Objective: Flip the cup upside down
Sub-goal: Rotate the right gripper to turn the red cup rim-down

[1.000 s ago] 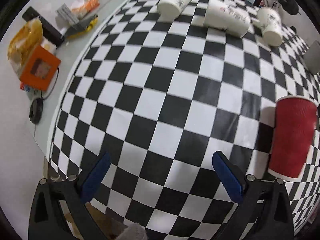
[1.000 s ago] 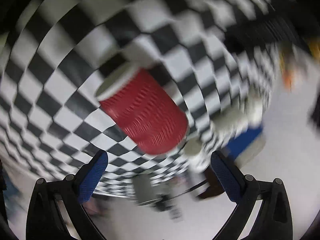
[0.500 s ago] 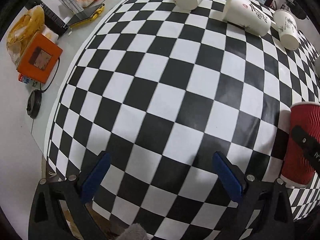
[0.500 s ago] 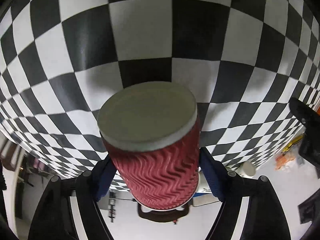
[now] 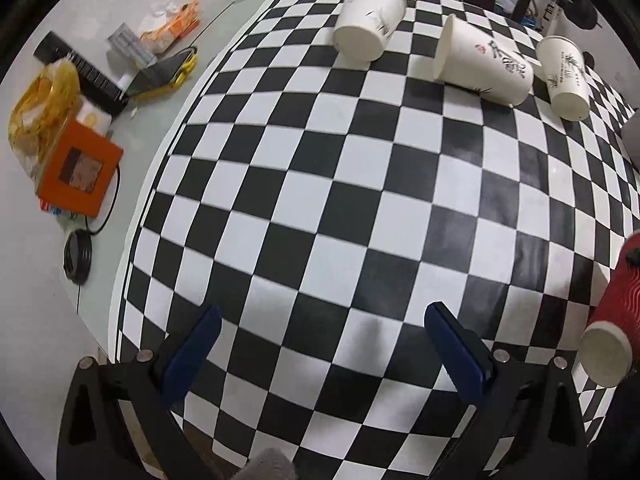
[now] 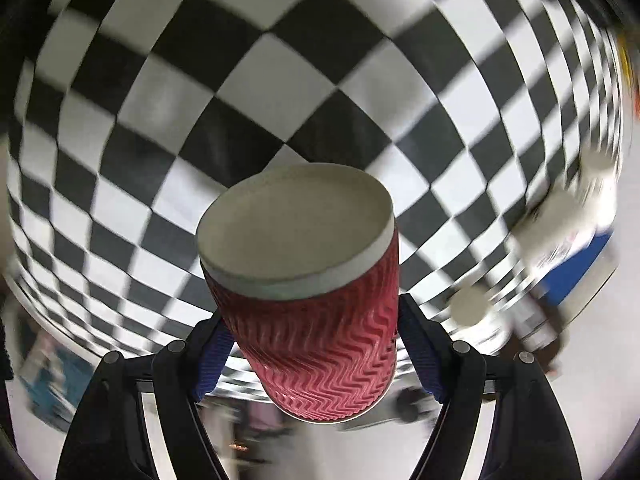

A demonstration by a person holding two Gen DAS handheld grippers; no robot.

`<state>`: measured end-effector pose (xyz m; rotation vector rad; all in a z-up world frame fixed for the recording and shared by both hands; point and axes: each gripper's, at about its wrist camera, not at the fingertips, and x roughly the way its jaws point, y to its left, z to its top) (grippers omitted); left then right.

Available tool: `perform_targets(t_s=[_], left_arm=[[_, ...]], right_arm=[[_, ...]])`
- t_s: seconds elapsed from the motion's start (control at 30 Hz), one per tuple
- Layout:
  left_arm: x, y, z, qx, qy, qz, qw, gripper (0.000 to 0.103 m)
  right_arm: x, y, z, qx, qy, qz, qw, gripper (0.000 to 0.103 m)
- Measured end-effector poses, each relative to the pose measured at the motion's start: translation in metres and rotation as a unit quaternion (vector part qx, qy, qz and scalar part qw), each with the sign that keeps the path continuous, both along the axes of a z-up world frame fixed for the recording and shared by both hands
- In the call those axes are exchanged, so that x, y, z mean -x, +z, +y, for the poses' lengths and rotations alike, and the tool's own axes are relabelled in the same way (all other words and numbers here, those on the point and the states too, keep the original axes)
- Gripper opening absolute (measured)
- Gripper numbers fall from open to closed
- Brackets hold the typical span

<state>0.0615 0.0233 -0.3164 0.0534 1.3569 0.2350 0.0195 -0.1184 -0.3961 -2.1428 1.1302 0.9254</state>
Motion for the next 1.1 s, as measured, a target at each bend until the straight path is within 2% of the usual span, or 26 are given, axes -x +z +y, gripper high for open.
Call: perform_targets(t_s=[0.07,0.13,0.23,0.3,0.37,0.4,0.47,0.6,0.67,0.87,1.03,1.1], left_arm=[[-0.003,0.003,-0.003,0.001,-0.006,-0.002,1.0,0.103],[-0.006,0.006,-0.006,0.001,-0.011,-0.004,0.9999,0.103],[-0.011,0.009,-0.008,0.001,-0.018,-0.007,0.9998,0.103],[-0.012,0.01,-0.01,0.0,-0.022,-0.009,0.9997,0.103],[-0.014,0.011,-0.012,0.002,-0.026,-0.009,0.9996,0.103],[-0.014,0.012,-0.013,0.002,-0.028,-0.01,0.9995,0.103],[-0.015,0.011,-0.014,0.004,-0.032,-0.009,0.9994,0.103],[-0.014,0.011,-0.02,0.008,-0.039,-0.007,0.9992,0.103],[-0.014,0.009,-0.022,0.009,-0.041,-0.004,0.9991,0.103],[-0.016,0.003,-0.026,0.015,-0.043,0.006,0.999,0.103],[-0.019,-0.001,-0.03,0.015,-0.049,0.011,0.9986,0.103],[-0.021,0.0,-0.031,0.016,-0.049,0.012,0.9986,0.103]], right_arm=[[-0.015,0.005,0.002,-0.013,-0.071,0.006,0.997,0.079],[-0.032,0.008,0.001,-0.026,-0.147,0.004,0.989,0.079],[-0.063,0.012,-0.007,-0.041,-0.283,-0.005,0.958,0.079],[-0.088,0.016,-0.017,-0.053,-0.392,0.004,0.918,0.079],[-0.111,0.02,-0.028,-0.07,-0.489,0.02,0.869,0.079],[-0.116,0.02,-0.032,-0.076,-0.525,0.026,0.847,0.079],[-0.123,0.018,-0.046,-0.088,-0.602,0.04,0.792,0.079],[-0.131,0.012,-0.074,-0.104,-0.713,0.052,0.691,0.079],[-0.132,0.01,-0.08,-0.107,-0.734,0.053,0.669,0.079],[-0.135,-0.003,-0.092,-0.099,-0.782,0.064,0.612,0.079],[-0.142,-0.01,-0.1,-0.088,-0.801,0.066,0.589,0.081],[-0.153,-0.006,-0.106,-0.08,-0.802,0.065,0.588,0.086]])
